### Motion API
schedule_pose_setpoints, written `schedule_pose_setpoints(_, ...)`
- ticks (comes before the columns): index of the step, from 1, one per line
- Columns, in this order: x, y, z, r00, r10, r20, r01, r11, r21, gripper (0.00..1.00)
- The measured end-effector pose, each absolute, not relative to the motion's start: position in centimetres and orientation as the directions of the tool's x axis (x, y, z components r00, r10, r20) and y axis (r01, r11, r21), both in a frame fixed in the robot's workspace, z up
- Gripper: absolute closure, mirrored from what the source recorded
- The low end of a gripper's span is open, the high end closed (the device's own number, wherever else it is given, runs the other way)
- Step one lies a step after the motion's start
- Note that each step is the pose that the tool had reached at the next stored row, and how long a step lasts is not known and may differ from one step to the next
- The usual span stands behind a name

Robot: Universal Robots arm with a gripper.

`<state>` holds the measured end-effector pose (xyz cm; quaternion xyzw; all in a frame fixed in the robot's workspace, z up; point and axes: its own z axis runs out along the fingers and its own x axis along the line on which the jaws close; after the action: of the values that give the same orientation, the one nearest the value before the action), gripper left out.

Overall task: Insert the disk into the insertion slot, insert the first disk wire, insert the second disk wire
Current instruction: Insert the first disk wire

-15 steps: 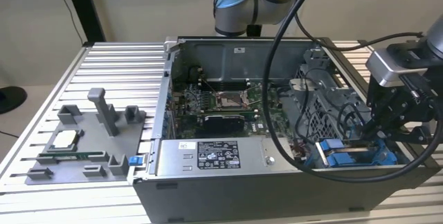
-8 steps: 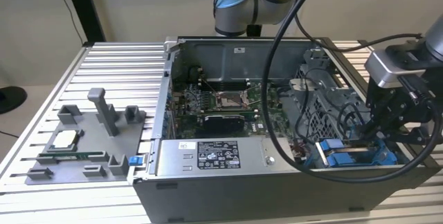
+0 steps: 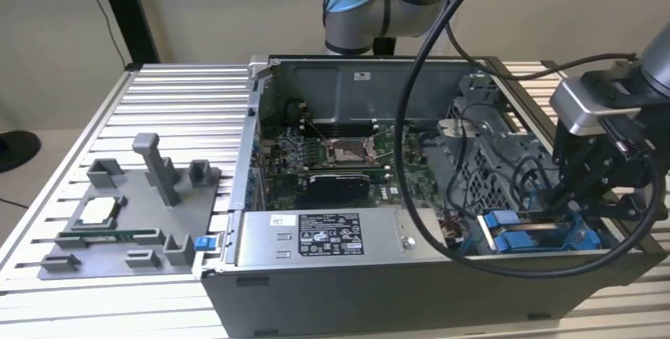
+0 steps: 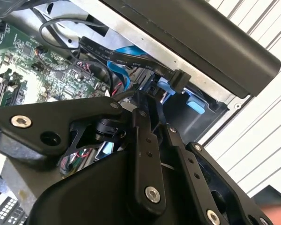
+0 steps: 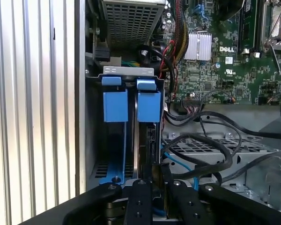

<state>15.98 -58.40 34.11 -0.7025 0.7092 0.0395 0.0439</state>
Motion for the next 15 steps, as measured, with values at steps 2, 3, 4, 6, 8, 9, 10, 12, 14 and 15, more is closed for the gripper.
schedule_pose_setpoints(2, 16.0, -58.4, 34.0, -0.01, -0.993, -0.118, -1.0, 0.011, -0.006, 1.0)
schedule_pose_setpoints(3, 16.0, -58.4, 34.0, -0.011, -0.993, -0.118, -1.0, 0.012, -0.006, 1.0)
schedule_pose_setpoints(4, 16.0, -58.4, 33.9, -0.012, -0.993, -0.118, -1.0, 0.012, -0.006, 1.0)
schedule_pose_setpoints(6, 16.0, -58.4, 33.9, -0.013, -0.993, -0.117, -1.0, 0.013, -0.006, 1.0)
schedule_pose_setpoints(8, 16.0, -58.4, 33.7, -0.013, -0.993, -0.118, -1.0, 0.014, -0.006, 1.0)
schedule_pose_setpoints(9, 16.0, -58.3, 33.5, -0.014, -0.993, -0.118, -1.0, 0.015, -0.006, 1.0)
schedule_pose_setpoints(10, 16.0, -58.3, 33.4, -0.014, -0.993, -0.117, -1.0, 0.015, -0.006, 1.0)
schedule_pose_setpoints(12, 16.0, -58.3, 33.1, -0.016, -0.993, -0.116, -1.0, 0.016, -0.006, 1.0)
schedule_pose_setpoints(14, 16.0, -58.3, 32.8, -0.016, -0.993, -0.117, -1.0, 0.017, -0.006, 1.0)
schedule_pose_setpoints(15, 16.0, -58.3, 32.7, -0.016, -0.993, -0.117, -1.0, 0.017, -0.006, 1.0)
